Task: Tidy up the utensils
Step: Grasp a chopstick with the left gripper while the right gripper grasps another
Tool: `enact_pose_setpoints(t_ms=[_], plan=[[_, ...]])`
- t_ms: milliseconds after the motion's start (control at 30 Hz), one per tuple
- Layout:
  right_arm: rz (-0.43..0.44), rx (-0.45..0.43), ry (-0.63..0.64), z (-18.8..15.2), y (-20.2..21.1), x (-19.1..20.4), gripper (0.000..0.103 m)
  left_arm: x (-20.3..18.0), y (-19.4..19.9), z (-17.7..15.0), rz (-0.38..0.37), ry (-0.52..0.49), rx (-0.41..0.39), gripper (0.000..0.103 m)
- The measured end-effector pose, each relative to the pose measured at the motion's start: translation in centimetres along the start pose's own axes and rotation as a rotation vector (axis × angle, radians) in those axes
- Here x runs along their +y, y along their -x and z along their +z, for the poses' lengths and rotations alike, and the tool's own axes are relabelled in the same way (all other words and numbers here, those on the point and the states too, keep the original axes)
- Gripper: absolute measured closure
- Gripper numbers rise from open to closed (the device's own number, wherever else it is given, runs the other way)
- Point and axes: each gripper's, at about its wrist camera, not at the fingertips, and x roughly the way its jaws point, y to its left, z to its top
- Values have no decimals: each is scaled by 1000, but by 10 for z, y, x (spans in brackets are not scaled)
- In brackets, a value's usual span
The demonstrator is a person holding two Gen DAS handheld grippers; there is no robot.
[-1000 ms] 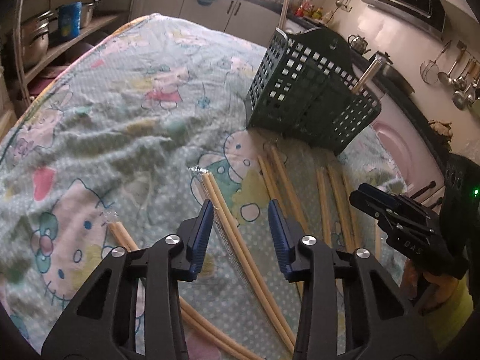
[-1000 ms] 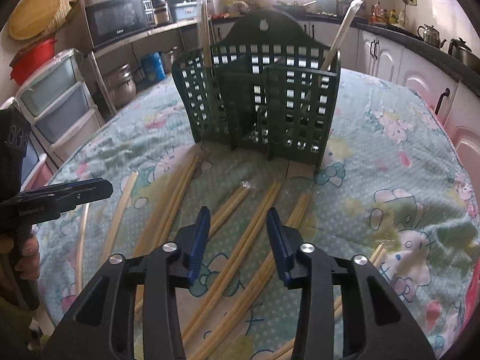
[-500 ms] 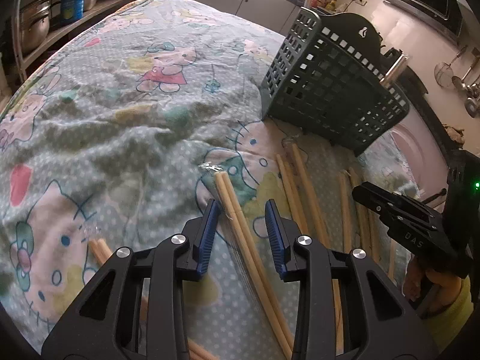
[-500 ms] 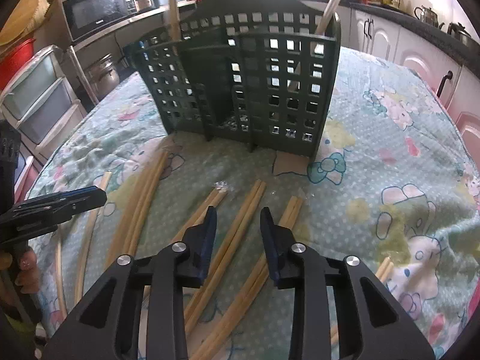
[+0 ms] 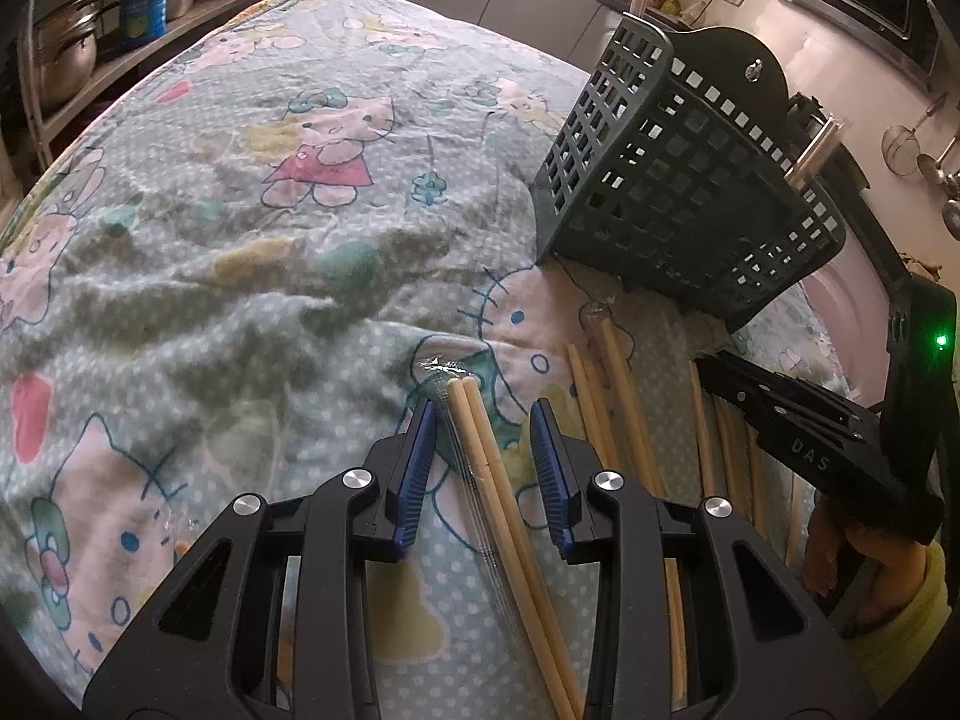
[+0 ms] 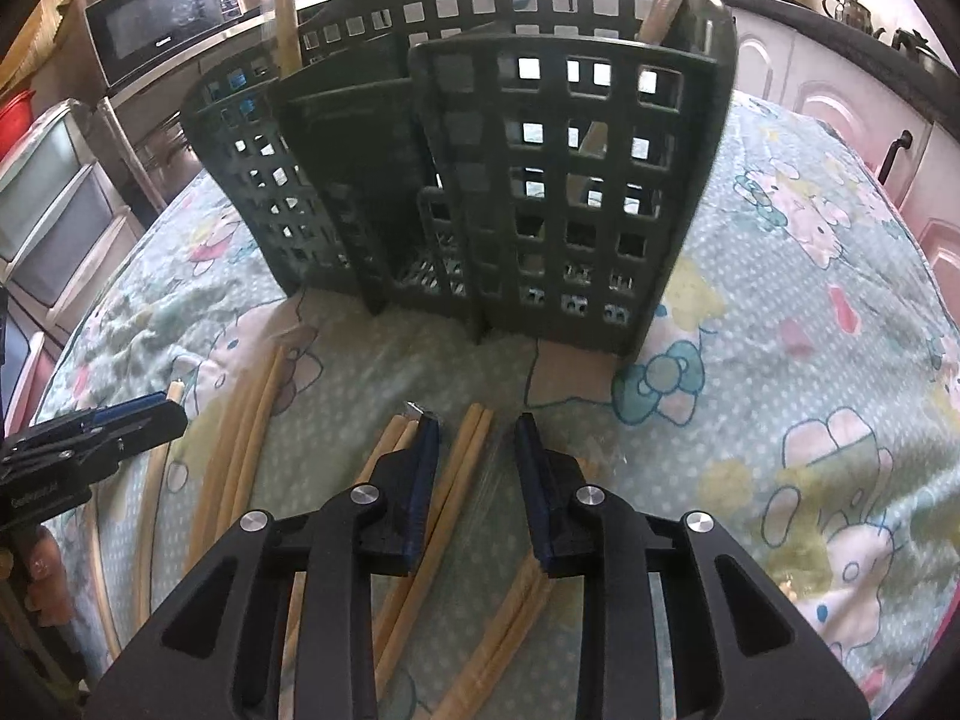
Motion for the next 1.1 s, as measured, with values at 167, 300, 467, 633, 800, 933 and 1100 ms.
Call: enact_pose_setpoints(t_ms=[167, 300, 467, 633, 800, 933, 1100], plan=[[-9, -2, 6, 5, -4, 1, 76, -1, -4, 5, 16, -7, -1, 77], [-29, -12, 36, 6, -4, 6, 82, -7, -8, 7, 42, -29, -6, 80], [4, -17, 24, 5, 2, 5, 89, -7, -9, 8, 73, -45, -13, 88], [30, -22, 16, -5, 13, -5, 90, -4, -7, 8, 67, -47, -16, 91], [67, -40, -4, -14, 30, -13, 91, -1, -3, 3, 49, -32, -23, 96], [86, -24, -2, -20, 38, -17, 91, -4, 0, 0, 42, -37, -23, 97], [77, 2, 18, -33, 39, -17, 90, -9, 3, -4, 33, -43, -22, 97]])
